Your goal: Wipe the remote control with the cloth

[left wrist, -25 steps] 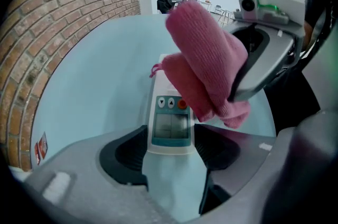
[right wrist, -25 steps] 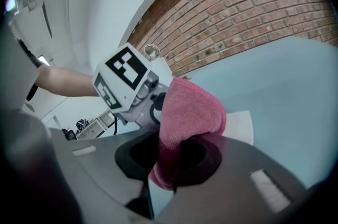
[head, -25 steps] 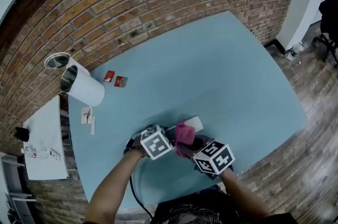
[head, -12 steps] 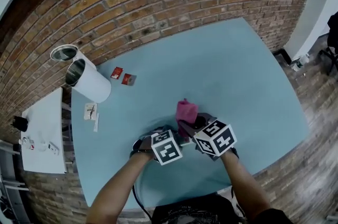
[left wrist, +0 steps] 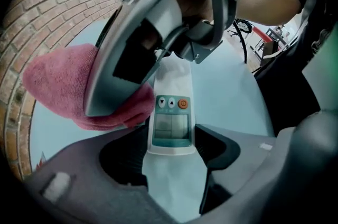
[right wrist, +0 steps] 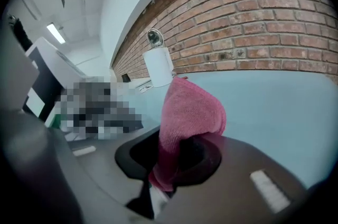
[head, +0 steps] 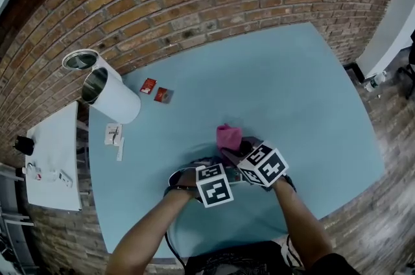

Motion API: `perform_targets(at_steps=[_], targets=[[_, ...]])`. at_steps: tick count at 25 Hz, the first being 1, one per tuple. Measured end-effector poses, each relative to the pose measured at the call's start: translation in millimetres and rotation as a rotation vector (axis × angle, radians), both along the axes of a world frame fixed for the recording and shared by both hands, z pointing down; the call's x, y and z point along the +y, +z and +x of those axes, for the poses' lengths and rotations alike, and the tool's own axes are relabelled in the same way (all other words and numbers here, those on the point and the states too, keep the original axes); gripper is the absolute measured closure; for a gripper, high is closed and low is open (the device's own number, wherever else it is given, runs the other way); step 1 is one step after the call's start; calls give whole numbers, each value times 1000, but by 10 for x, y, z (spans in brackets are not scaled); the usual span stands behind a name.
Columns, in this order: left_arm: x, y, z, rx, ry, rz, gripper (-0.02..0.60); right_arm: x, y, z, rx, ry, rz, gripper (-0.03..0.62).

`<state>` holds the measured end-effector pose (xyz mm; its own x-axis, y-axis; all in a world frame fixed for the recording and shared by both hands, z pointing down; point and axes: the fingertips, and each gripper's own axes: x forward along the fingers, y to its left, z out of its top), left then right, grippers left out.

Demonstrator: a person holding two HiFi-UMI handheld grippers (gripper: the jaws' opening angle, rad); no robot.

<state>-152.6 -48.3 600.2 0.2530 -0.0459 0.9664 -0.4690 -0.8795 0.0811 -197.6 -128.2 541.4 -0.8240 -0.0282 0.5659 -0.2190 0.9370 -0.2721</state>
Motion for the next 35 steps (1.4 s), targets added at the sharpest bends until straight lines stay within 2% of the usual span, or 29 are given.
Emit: perform_targets(at_steps=[4,10,35], targets=[[-1,10,-4,1,9,-22,296,1,35,16,-4,-33,-3,528],[-3,11,-2,-1,5,-26,296,-64,48,139,-10,-31,-11,528],[11,37,-50,-44,-7,-54,296,-433,73,922,-47,145,-46,528]])
